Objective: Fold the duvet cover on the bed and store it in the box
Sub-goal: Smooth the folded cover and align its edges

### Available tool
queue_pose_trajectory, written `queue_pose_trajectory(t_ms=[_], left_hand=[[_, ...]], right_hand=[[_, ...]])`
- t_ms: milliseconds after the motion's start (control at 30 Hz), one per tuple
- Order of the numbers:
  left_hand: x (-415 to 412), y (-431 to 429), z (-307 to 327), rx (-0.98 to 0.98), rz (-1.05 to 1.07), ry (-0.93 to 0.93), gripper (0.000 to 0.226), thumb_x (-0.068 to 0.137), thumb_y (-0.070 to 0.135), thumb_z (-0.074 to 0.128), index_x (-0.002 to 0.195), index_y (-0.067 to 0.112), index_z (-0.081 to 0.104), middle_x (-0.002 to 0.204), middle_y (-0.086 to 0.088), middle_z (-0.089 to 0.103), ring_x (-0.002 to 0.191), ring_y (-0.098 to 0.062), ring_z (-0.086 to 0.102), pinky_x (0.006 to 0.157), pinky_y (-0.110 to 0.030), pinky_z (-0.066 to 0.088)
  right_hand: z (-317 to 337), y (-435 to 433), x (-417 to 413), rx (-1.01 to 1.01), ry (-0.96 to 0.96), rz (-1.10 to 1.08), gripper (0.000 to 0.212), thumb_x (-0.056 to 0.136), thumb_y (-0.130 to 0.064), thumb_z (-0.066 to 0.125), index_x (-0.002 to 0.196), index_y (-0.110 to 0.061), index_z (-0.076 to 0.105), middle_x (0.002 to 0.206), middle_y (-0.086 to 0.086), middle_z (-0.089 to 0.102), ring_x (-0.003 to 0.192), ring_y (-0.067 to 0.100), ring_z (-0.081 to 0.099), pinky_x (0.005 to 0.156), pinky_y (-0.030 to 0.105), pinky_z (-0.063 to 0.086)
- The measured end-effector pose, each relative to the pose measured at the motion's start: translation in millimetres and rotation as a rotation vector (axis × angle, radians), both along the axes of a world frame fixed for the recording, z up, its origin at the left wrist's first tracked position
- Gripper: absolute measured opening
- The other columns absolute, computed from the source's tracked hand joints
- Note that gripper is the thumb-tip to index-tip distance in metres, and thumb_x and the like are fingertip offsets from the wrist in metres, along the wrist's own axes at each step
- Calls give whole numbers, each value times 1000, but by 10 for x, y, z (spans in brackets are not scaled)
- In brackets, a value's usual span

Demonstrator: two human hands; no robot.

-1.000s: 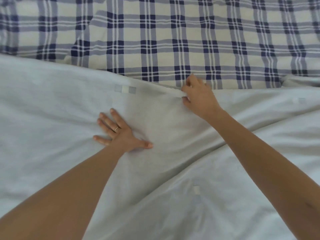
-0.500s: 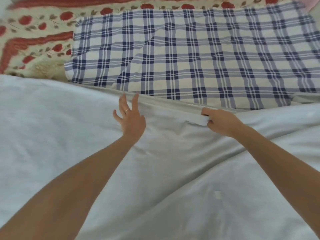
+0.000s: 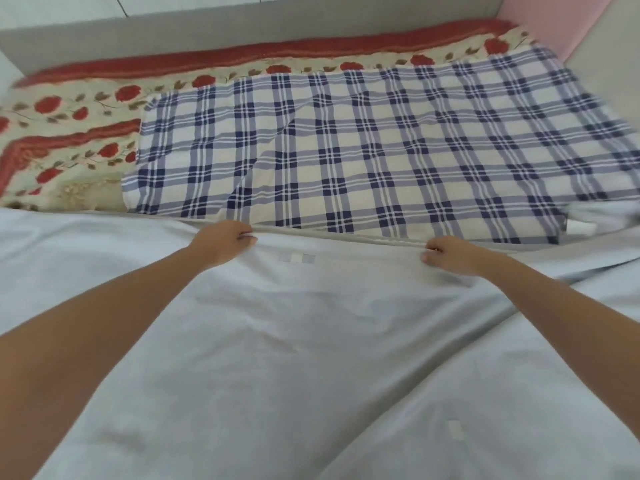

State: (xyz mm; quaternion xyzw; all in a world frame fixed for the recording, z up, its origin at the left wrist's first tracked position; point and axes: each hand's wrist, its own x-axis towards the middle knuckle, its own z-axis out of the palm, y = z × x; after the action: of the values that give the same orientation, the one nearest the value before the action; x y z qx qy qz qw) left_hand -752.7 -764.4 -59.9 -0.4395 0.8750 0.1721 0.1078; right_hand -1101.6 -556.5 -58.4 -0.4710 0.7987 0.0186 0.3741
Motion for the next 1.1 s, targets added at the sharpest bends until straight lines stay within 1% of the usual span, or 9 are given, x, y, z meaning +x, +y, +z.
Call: queue_pose_trajectory(t_ms=[100,200,367,533,667,800,900,1000,1100], left_hand=[[-168,-61,-313,-64,67,-86,23,96,33,49,104,16,63,116,-6,48,110,-25,49,84,-39,42],[-238,-88,-483,-111,136,-80,25,95,36,49,110,21,62,126,-5,37,120,-24,36,95,-47,38],[-181,-215,-606,-147,173,120,23,91,24,56,107,13,68,116,-4,47,106,-25,50,87,-42,45],[-317,-204,-590,-196,254,-11,23,87,26,62,108,20,66,122,-1,47,108,-23,49,81,-37,33],[-387,-187,-623,-263,292,-50,24,90,26,55,111,19,64,123,-3,49,108,-23,51,90,-41,35],[-400,-129,-656,-325,349,39,23,93,19,47,109,12,62,115,-7,55,106,-26,53,95,-42,33],[-393,-58,-678,-343,374,54,20,93,17,47,106,12,61,111,-8,56,103,-28,53,99,-44,33],[-421,-64,-694,-351,395,28,20,94,18,47,108,13,61,116,-9,55,107,-28,52,102,-45,31],[-462,-3,-730,-325,447,-51,25,96,22,46,115,13,58,129,-11,50,120,-29,45,108,-46,26]], right_hand=[[-246,-95,-83,30,105,-61,33,101,-37,38,107,-8,55,115,15,60,97,28,55,81,34,39],[-429,-146,-137,50,136,-141,48,102,-41,33,131,-6,48,133,17,52,119,34,49,98,39,37],[-553,-91,-237,-64,94,-237,38,103,-30,34,124,-4,51,124,17,55,114,33,51,89,35,36],[-708,-154,-211,-21,193,-275,32,101,-38,31,117,-17,47,117,16,58,109,37,51,99,47,39],[-723,-212,-256,-25,166,-314,35,103,-32,27,130,-19,44,123,16,56,115,36,49,103,47,34],[-765,-152,-251,-53,191,-325,32,103,-33,24,124,-18,43,115,20,55,110,40,49,99,51,38],[-761,-96,-253,-114,108,-369,36,104,-30,25,131,-13,43,127,20,52,117,39,47,103,49,36],[-711,-37,-257,-212,15,-424,37,105,-23,27,131,-5,45,129,19,51,119,37,47,101,44,35],[-738,-43,-238,-222,56,-480,34,104,-26,27,126,-10,48,124,18,55,113,36,50,102,48,35]])
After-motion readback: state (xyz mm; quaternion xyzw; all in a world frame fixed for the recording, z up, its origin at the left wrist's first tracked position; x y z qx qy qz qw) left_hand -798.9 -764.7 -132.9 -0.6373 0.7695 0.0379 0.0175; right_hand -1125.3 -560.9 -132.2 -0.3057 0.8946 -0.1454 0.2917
